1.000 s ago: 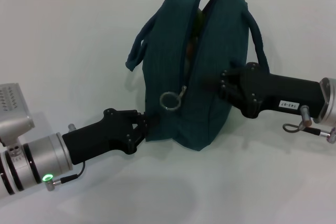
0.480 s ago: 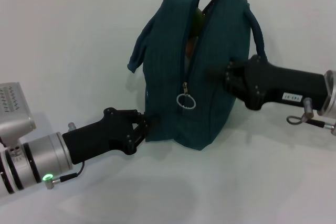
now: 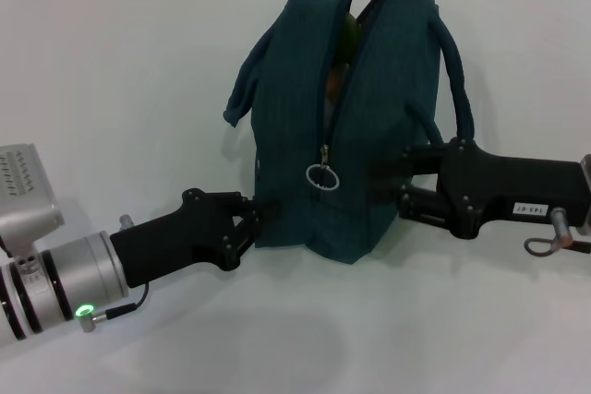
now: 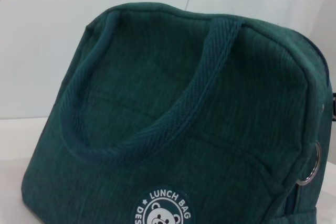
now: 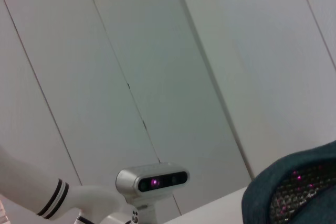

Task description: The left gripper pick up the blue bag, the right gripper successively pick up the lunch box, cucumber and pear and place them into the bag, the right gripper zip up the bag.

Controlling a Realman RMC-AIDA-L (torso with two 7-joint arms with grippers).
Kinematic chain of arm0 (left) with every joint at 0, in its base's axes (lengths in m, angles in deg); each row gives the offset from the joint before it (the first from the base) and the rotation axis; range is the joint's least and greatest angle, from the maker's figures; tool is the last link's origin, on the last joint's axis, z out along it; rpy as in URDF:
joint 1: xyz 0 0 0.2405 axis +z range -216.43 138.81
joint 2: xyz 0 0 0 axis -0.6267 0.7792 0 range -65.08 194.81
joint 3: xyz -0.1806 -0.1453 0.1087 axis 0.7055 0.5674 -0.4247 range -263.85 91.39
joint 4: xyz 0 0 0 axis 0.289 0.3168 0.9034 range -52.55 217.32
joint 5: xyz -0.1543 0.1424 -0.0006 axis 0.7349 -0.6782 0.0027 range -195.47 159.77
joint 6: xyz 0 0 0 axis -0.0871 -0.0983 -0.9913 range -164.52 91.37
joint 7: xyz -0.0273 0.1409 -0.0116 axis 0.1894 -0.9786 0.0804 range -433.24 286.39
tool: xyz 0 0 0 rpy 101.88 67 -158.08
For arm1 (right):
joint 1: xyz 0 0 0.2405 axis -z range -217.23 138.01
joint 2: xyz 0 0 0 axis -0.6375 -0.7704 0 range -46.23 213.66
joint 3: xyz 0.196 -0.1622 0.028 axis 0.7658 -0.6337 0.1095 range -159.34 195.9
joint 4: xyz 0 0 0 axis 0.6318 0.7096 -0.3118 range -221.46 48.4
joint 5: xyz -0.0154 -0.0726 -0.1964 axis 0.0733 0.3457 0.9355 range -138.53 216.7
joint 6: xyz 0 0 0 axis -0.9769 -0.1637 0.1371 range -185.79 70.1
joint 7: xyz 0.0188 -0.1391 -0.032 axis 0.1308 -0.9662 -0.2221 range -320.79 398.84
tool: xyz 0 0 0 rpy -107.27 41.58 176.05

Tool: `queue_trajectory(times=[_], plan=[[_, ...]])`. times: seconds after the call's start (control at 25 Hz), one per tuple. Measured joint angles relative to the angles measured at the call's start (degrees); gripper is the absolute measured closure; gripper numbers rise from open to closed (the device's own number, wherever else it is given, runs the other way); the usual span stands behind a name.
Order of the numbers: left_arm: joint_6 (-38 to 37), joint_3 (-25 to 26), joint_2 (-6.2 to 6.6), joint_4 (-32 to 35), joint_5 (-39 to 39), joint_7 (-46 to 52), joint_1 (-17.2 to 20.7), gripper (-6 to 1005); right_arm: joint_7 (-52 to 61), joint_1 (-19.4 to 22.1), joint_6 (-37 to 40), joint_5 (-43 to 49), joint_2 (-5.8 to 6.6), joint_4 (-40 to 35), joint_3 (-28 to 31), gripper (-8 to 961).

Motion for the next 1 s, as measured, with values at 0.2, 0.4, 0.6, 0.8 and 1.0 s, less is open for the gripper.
queue_trajectory(times=[0.2, 0.4, 0.6, 0.8, 1.0], plan=[[0.0, 0.0, -0.02, -0.2, 0.0, 0.0, 0.0, 945, -0.3, -0.3, -1.5, 2.0, -0.81, -0.1, -0.2, 637], [-0.8, -0.2, -0.07, -0.2, -0.1, -0.2, 0.3, 945, -0.3, -1.7, -5.5, 5.4, -2.72, -0.3, -0.1, 530], [-2.3, -2.1, -0.04, 0.0, -0.2, -0.4, 0.6, 945, -0.3, -2.2, -7.6, 6.2, -3.5, -0.4, -0.1, 517], [-2.7, -2.4, 0.03, 0.1, -0.2, -0.4, 1.0, 945, -0.2, -1.7, -7.5, 5.7, -3.3, -1.5, 0.2, 518], [-2.7, -2.4, 0.06, 0.2, -0.3, -0.4, 1.1, 945, -0.4, 0.0, -7.4, 5.9, -3.13, -2.5, 2.7, 519]])
